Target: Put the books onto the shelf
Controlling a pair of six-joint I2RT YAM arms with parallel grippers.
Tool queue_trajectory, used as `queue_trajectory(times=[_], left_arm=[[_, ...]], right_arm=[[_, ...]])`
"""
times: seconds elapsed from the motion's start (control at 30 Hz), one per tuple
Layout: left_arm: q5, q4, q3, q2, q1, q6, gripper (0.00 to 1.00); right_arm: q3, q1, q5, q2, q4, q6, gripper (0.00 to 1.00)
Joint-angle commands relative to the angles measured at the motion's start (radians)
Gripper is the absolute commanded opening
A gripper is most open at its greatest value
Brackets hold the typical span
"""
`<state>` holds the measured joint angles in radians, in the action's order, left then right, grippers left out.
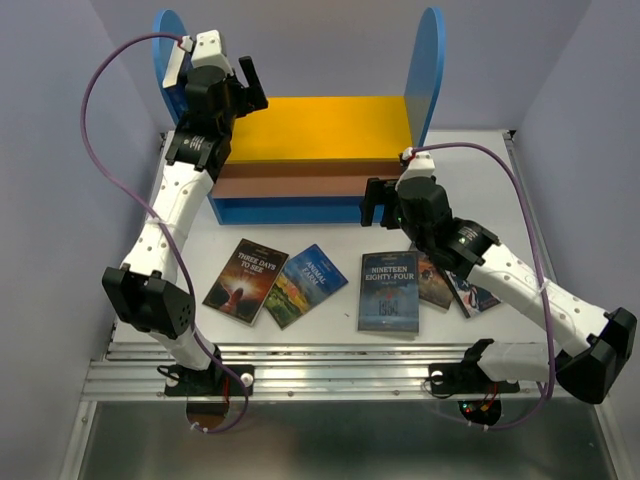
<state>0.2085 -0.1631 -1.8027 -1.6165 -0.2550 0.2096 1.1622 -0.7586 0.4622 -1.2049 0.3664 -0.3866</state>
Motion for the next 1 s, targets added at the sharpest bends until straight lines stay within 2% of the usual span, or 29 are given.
queue_trajectory(times=[0.0, 0.07, 0.2, 0.37, 0.47, 0.77, 0.97], left_arm=[[0.126, 0.069, 0.015, 0.063, 0.046, 0.008, 0.99], [0.102, 0.083, 0.043, 0.075, 0.046, -0.001, 0.99], [-0.076, 0.071, 0.084, 0.084, 0.045, -0.085, 0.99], [-0.069, 0.008, 0.129, 0.107, 0.040, -0.069, 0.99], [-0.113, 0.014, 0.202, 0.130, 0.037, -0.061, 0.99], [-0.044, 0.045, 0.330, 0.142, 0.023, -0.035, 0.99], [-0.003, 0.051, 0.295, 0.122, 0.023, -0.078, 0.99]], right_arm=[[0.013, 0.007, 0.020, -0.008, -0.026, 0.009, 1.00], [0.013, 0.007, 0.019, -0.015, -0.026, 0.009, 1.00], [0.016, 0.007, 0.015, -0.021, -0.027, 0.009, 1.00], [0.019, 0.007, 0.004, -0.025, -0.026, 0.008, 1.00], [0.013, 0.007, 0.001, -0.024, -0.026, 0.003, 1.00], [-0.002, 0.007, 0.000, -0.015, -0.024, -0.006, 1.00], [0.001, 0.016, -0.004, -0.022, -0.026, -0.011, 1.00]])
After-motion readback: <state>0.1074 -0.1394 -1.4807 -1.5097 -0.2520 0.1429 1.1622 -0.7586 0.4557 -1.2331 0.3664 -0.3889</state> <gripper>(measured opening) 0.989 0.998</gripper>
